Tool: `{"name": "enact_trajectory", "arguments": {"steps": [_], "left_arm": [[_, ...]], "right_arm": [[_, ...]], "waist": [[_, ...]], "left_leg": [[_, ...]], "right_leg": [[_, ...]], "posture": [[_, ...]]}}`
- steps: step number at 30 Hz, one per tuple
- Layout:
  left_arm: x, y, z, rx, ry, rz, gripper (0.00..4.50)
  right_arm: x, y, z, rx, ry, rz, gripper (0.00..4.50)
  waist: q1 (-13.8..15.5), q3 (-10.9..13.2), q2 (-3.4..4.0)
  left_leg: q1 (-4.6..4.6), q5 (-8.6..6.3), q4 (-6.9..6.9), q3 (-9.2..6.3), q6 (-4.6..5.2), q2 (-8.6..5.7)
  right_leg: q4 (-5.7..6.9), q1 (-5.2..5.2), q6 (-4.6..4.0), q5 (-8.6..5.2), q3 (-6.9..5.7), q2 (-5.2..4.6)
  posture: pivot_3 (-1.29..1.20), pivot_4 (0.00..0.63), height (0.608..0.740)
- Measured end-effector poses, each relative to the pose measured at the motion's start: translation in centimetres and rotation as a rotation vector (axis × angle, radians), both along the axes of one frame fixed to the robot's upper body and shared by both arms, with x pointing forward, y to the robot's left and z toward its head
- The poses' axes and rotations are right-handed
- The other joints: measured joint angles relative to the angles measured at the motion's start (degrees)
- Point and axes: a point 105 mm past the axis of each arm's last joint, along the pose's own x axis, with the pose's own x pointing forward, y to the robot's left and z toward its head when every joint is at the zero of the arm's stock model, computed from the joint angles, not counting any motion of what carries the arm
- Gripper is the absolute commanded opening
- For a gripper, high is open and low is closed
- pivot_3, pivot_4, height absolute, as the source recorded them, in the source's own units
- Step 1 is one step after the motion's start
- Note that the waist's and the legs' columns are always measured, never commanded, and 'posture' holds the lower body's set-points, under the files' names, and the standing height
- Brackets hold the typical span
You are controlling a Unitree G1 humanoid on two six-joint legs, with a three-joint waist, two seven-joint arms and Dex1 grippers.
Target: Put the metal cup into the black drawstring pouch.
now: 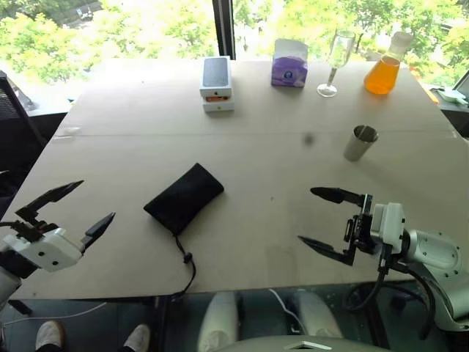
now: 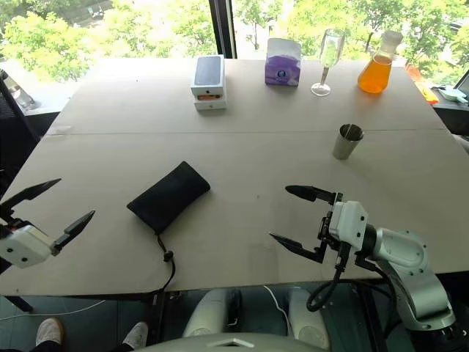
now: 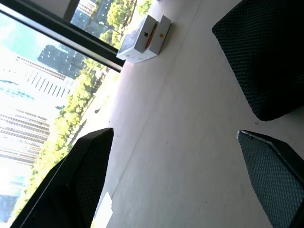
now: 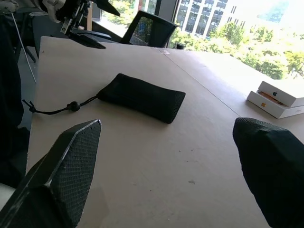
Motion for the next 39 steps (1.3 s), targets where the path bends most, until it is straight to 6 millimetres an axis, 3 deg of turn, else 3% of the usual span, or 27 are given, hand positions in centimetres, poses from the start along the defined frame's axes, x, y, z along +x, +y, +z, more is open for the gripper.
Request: {"name": "enact_trajectory", "arguments": {"steps": [9,16,24,31,39], "left_arm": [[0.4,-1.0,-3.1,0.078,-0.005,-0.054,4.42],[1.7,-2.9,-3.5,0.168,-0.091,-0.120,4.42],[1.0,-4.8,-4.3,0.253,-0.164,-0.158,4.42],[1.1,-5.6,-4.7,0.314,-0.219,-0.145,4.42],[1.3,-4.7,-5.1,0.378,-0.217,-0.097,4.42]], "right_arm": [[0.0,0.3,-0.3,0.005,-0.010,-0.028,4.50],[0.1,0.6,-0.3,0.010,-0.013,-0.024,4.50],[-0.4,0.6,-0.1,0.010,-0.007,-0.034,4.50],[-0.1,0.6,0.2,0.022,0.002,-0.039,4.50],[0.1,0.5,0.5,0.021,0.008,-0.047,4.50]], "waist": [[0.0,0.0,-0.01],[-0.2,0.0,-0.07],[-0.2,0.0,-0.09],[-0.2,-0.1,-0.09],[-0.2,-0.1,-0.10]], "left_leg": [[0.10,0.01,-0.09,0.10,0.01,-0.01],[0.13,0.01,-0.08,0.19,0.01,-0.02],[0.16,0.01,-0.07,0.18,0.01,0.00],[0.16,0.01,-0.04,0.19,0.01,0.00],[0.17,0.00,-0.05,0.18,0.01,0.03]], "right_leg": [[0.03,0.01,0.09,0.04,-0.34,-0.02],[0.05,0.01,0.27,0.14,-0.31,0.12],[0.11,0.02,0.27,0.14,-0.31,0.06],[0.11,0.02,0.28,0.15,-0.31,0.04],[0.13,0.01,0.27,0.15,-0.31,0.00]], "posture": [[0.00,0.150,0.740],[0.00,0.150,0.740],[0.00,0.150,0.740],[0.00,0.150,0.740],[0.00,0.150,0.740]]}}
